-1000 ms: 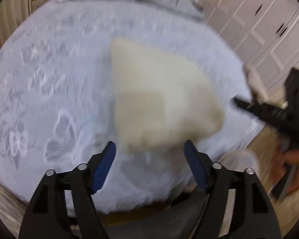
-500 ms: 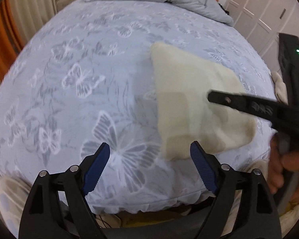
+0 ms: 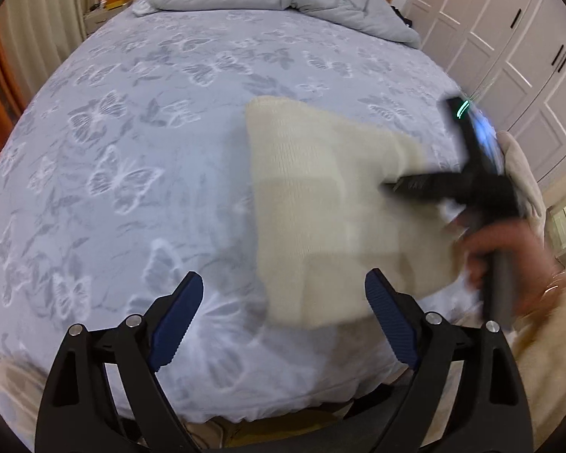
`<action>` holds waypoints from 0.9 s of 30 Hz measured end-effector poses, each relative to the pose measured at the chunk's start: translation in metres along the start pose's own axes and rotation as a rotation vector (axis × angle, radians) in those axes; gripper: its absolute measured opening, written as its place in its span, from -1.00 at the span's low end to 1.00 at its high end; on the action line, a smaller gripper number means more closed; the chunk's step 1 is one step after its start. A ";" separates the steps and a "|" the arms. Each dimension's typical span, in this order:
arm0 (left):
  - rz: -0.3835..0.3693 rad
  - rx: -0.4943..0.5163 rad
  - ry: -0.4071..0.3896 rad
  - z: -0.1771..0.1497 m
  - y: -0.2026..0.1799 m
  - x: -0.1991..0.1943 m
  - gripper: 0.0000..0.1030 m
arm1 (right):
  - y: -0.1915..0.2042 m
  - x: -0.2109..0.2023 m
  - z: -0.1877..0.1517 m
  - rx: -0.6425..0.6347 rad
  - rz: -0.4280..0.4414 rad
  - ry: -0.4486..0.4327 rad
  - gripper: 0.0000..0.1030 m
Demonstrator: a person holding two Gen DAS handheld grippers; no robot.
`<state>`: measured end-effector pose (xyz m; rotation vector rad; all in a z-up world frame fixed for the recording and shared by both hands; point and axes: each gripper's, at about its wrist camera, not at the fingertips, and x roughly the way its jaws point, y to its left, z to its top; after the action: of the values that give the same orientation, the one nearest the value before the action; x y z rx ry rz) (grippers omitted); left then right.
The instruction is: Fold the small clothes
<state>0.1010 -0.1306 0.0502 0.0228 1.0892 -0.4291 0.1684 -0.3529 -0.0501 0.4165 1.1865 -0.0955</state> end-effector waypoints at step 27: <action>-0.001 -0.002 0.138 -0.004 -0.034 0.061 0.68 | -0.037 -0.091 -0.120 -0.413 0.084 -0.065 -0.20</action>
<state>0.1096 -0.1809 0.0026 0.0504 1.2256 -0.4319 0.0181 -0.3559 -0.0140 0.0980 1.0896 0.2056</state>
